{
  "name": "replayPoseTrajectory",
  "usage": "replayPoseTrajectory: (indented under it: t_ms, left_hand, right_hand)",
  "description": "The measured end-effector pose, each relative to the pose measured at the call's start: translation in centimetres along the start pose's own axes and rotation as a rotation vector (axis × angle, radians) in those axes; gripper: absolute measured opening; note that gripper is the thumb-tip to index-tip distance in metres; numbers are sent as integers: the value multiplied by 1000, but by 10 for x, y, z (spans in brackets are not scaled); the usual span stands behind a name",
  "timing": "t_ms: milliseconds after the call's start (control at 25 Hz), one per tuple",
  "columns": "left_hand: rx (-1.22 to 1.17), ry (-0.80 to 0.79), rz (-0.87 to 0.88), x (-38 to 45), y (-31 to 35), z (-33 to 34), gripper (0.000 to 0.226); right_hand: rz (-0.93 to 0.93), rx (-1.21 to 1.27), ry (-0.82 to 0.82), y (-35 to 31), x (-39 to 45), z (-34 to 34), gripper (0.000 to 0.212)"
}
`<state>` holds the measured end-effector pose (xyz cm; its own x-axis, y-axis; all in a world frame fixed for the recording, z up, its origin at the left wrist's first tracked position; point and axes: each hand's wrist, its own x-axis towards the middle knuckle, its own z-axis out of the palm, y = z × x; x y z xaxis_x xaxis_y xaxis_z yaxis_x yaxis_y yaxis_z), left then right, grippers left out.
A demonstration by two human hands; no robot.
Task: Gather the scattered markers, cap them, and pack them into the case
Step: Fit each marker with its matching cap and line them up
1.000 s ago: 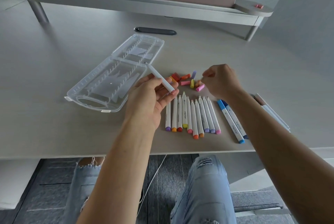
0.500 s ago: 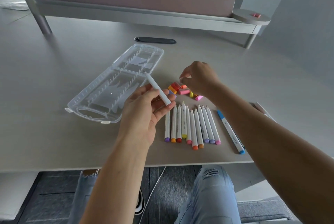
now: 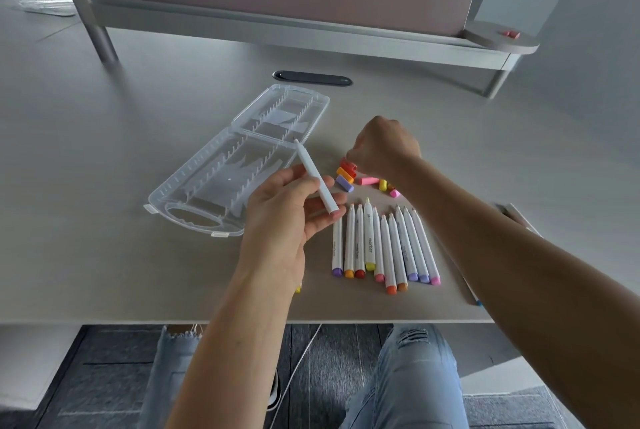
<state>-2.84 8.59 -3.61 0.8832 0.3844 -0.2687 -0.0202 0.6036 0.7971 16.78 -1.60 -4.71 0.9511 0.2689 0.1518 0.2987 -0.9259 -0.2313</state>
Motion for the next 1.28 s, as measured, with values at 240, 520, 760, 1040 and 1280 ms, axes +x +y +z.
replayPoseTrajectory:
  t_ms: [240, 520, 760, 1040, 1280]
  left_hand:
    - [60, -30, 10, -9, 3, 0, 19]
    - [125, -63, -8, -19, -1, -1, 28]
    - [236, -129, -51, -31, -16, 4, 27]
    - [199, -147, -61, -34, -22, -1, 29]
    - [27, -207, -132, -27, -17, 4, 32]
  right_hand:
    - [-5, -88, -46, -4, -2, 2, 18]
    - [162, 939, -281, -14, -41, -42, 12]
    - [109, 1286, -354, -2, -86, -53, 19]
    - [23, 1142, -344, 6, -109, -66, 19]
    - [52, 1083, -252, 5, -115, -68, 17]
